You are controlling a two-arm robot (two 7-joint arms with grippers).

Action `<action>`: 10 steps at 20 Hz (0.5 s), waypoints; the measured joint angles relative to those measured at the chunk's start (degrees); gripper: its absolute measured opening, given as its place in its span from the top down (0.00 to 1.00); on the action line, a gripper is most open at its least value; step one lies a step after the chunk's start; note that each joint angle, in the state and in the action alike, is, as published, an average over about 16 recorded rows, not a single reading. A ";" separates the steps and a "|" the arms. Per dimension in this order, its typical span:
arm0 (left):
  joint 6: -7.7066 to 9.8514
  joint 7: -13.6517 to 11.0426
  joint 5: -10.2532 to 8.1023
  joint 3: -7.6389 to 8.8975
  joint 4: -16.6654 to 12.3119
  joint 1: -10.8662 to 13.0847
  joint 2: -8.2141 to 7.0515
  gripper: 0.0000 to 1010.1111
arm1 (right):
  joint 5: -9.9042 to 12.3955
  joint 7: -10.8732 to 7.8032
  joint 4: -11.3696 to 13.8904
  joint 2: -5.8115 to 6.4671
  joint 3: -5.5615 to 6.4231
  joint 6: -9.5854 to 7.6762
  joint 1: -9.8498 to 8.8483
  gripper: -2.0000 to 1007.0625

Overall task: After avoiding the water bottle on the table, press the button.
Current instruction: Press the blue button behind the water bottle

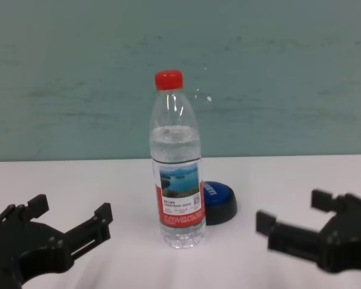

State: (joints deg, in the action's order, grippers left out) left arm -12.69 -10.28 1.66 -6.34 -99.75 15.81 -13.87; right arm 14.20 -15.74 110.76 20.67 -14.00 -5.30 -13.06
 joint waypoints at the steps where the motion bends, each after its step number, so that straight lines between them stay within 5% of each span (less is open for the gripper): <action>1: 0.00 0.00 0.00 0.00 0.00 0.00 0.00 0.01 | -0.27 -0.12 -0.45 0.22 -0.31 0.12 0.08 0.00; 10: 0.00 0.00 0.00 0.00 0.00 0.00 0.00 0.01 | -3.87 -0.32 -2.24 2.02 -1.38 0.74 0.49 0.00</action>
State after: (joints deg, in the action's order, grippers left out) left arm -12.69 -10.28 1.66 -6.34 -99.75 15.81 -13.87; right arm 10.33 -16.06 108.52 22.69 -15.38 -4.57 -12.56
